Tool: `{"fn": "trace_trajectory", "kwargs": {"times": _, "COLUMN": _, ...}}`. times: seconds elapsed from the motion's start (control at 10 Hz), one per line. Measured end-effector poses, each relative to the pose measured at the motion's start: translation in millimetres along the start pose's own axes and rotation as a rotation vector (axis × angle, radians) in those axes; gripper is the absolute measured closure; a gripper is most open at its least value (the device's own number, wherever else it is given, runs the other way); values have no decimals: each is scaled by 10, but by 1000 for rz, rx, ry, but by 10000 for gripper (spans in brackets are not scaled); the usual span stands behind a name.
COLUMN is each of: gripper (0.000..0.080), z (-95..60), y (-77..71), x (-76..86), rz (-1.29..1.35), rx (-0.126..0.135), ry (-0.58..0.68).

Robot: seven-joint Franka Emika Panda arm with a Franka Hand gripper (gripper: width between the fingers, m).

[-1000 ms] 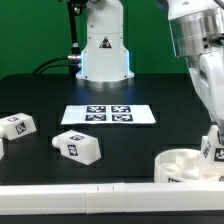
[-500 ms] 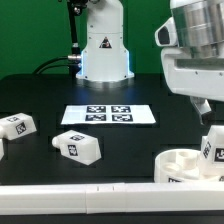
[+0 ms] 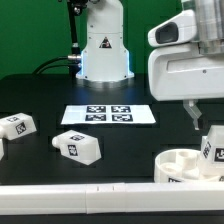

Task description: Assemble stool

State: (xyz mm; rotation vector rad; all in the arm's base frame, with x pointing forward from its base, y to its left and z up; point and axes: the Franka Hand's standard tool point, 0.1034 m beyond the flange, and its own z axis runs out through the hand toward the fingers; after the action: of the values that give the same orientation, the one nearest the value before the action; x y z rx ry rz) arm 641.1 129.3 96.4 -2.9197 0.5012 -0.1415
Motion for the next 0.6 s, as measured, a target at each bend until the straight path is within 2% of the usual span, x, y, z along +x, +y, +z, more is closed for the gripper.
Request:
{"fn": "trace_trajectory", "kwargs": {"times": 0.1, "gripper": 151, "z": 16, "y": -16, "x": -44, "rz": -100, "rx": -13, "ry": 15}}
{"fn": "trace_trajectory", "kwargs": {"times": 0.2, "gripper": 151, "z": 19, "y": 29, "x": -26, "rz": -104, "rx": -2, "ry": 49}}
{"fn": "trace_trajectory", "kwargs": {"times": 0.5, "gripper": 151, "z": 26, "y": 43, "x": -25, "rz": -302, "rx": -12, "ry": 43}}
{"fn": "trace_trajectory", "kwargs": {"times": 0.6, "gripper": 151, "z": 24, "y": 15, "x": -49, "rz": -529, "rx": -45, "ry": 40}}
